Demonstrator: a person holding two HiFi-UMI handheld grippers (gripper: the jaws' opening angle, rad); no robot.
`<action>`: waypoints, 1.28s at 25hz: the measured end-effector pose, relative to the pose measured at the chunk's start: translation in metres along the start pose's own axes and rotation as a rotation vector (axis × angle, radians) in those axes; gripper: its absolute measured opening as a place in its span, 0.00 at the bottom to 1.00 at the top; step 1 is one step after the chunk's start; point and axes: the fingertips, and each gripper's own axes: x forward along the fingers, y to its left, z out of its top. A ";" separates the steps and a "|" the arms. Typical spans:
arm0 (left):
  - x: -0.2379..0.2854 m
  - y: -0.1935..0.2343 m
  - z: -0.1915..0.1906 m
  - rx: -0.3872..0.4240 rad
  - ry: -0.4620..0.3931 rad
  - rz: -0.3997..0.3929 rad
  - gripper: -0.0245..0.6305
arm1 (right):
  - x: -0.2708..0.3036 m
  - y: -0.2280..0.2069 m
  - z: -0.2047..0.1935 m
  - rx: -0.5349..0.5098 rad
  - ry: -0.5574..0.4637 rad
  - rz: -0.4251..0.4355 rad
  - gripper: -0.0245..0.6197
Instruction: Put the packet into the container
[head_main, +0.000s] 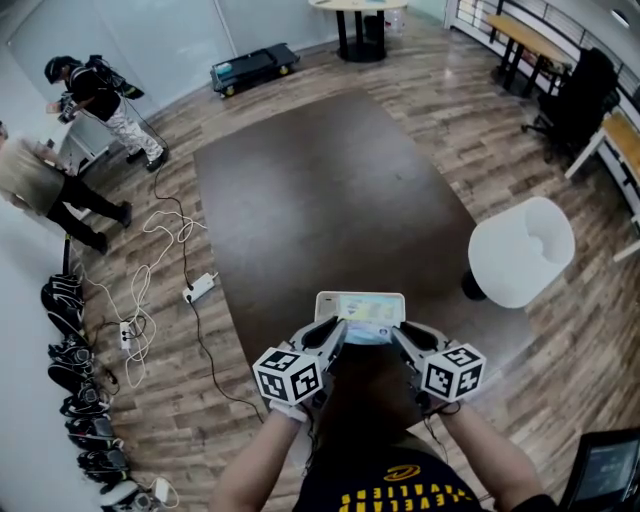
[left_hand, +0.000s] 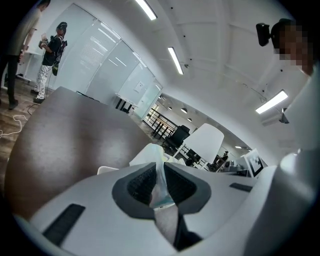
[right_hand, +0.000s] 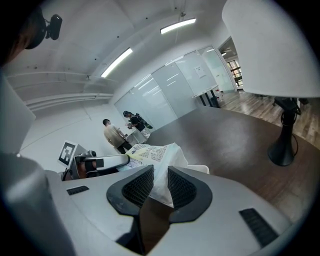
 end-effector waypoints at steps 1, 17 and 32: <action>0.002 0.002 -0.002 -0.002 0.005 0.002 0.11 | 0.002 -0.001 -0.001 -0.001 0.005 -0.003 0.19; 0.021 0.035 -0.024 -0.003 0.096 0.041 0.11 | 0.028 -0.018 -0.016 -0.038 0.078 -0.032 0.19; 0.037 0.045 -0.050 0.084 0.210 0.066 0.11 | 0.037 -0.031 -0.033 -0.070 0.114 -0.043 0.19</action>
